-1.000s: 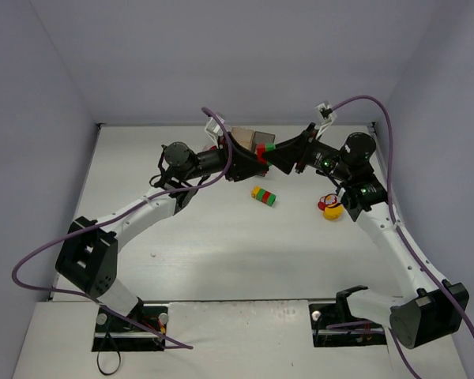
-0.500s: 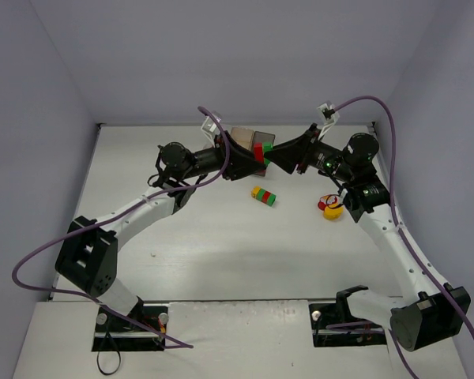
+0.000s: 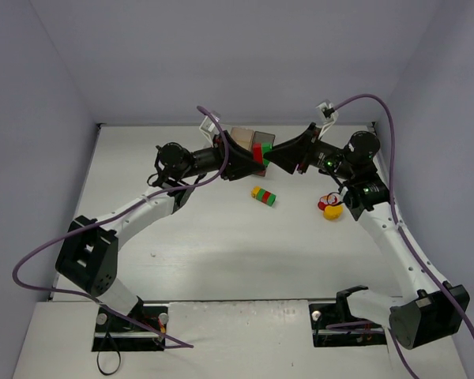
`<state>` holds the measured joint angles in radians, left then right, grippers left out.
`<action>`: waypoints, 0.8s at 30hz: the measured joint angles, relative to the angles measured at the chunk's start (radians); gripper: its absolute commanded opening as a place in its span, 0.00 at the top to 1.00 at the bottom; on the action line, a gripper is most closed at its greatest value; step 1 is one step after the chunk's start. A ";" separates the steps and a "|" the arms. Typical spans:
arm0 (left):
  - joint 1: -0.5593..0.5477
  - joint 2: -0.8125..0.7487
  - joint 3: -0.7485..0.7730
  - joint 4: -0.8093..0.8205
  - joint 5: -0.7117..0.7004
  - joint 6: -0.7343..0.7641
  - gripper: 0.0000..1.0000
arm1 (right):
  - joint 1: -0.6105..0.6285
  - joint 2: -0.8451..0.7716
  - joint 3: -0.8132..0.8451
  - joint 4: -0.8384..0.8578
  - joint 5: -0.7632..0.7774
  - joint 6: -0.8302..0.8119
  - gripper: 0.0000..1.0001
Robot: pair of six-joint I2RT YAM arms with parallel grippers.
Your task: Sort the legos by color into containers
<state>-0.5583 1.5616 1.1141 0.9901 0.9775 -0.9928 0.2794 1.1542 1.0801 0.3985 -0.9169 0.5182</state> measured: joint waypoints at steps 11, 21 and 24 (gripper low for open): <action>0.007 0.009 -0.001 0.024 0.021 -0.014 1.00 | -0.020 0.010 0.002 0.008 -0.040 0.000 1.00; 0.072 -0.010 -0.090 0.047 0.039 -0.016 1.00 | -0.143 -0.008 0.000 -0.051 -0.087 -0.026 1.00; 0.111 -0.019 -0.111 0.044 0.041 -0.015 1.00 | -0.156 -0.021 0.000 -0.052 -0.079 -0.034 1.00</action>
<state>-0.4473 1.5425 1.0027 1.0344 1.0183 -1.0080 0.1234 1.1328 1.0801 0.3462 -0.9962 0.4843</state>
